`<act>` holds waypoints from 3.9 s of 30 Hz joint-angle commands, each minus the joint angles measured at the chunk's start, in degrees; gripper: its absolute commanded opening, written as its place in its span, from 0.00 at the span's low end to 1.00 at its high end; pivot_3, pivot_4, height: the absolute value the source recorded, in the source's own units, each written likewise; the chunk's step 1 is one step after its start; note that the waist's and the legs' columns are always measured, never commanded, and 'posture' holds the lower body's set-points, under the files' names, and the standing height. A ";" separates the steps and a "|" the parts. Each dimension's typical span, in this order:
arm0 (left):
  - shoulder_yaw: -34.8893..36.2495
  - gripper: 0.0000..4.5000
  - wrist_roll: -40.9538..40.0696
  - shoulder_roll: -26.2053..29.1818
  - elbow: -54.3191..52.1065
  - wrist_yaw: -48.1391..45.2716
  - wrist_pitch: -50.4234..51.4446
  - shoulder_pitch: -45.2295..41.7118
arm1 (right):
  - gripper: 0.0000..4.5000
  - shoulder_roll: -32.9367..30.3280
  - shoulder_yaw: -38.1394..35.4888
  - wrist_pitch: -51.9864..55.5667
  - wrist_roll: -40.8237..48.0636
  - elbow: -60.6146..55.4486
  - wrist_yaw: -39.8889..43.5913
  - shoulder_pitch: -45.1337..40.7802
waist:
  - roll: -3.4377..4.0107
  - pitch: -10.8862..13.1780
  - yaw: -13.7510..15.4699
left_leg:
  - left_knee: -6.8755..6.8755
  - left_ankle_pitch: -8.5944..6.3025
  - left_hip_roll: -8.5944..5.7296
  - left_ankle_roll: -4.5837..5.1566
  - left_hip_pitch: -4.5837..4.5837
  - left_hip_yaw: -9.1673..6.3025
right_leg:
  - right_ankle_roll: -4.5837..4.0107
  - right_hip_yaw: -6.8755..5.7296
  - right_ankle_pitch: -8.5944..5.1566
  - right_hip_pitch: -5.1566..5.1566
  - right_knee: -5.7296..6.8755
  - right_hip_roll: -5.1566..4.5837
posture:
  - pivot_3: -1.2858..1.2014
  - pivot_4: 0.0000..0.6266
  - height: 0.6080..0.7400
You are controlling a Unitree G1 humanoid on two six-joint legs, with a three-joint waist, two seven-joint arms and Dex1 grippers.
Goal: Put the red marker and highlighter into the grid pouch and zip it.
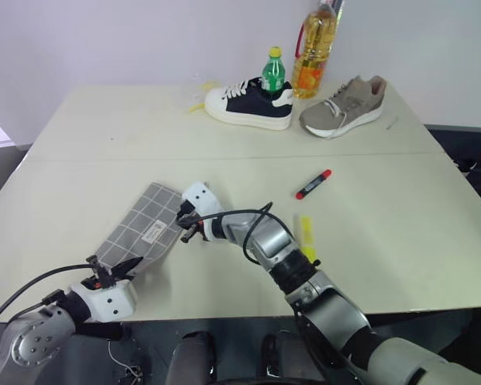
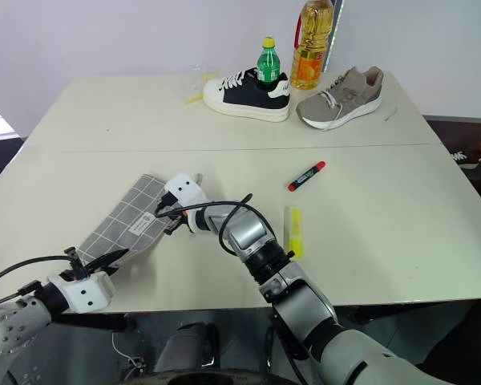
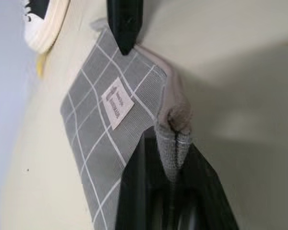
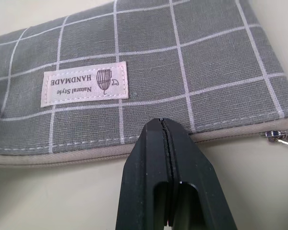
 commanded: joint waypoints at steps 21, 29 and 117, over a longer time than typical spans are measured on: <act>-10.03 0.00 -10.61 -8.91 -16.80 -4.18 17.03 -7.24 | 0.85 -27.20 -3.15 -20.67 -5.62 -5.60 20.53 -1.81 | -0.53 0.21 -0.43 | -0.09 0.01 0.15 0.01 0.02 0.61 | 0.01 0.00 0.01 -0.21 0.42 0.02 | 0.52 0.24 0.71; -8.68 0.00 -11.57 -9.40 -18.89 -3.16 16.65 -7.75 | 0.85 -26.88 -3.62 -25.17 -7.43 -2.42 20.16 -2.58 | -0.62 0.24 -0.02 | 0.00 0.00 0.11 0.01 0.01 0.65 | 0.01 0.01 0.01 -0.23 0.48 -0.06 | 0.52 0.24 0.71; -17.15 0.00 -4.07 -21.88 -15.86 7.28 24.49 -18.77 | 0.01 -22.65 -11.24 -3.84 -5.08 -10.51 8.68 -0.62 | -0.67 0.23 -0.05 | 0.07 0.01 0.10 0.02 0.05 0.67 | -0.02 0.00 0.03 -0.19 0.62 -0.06 | 0.52 0.24 0.71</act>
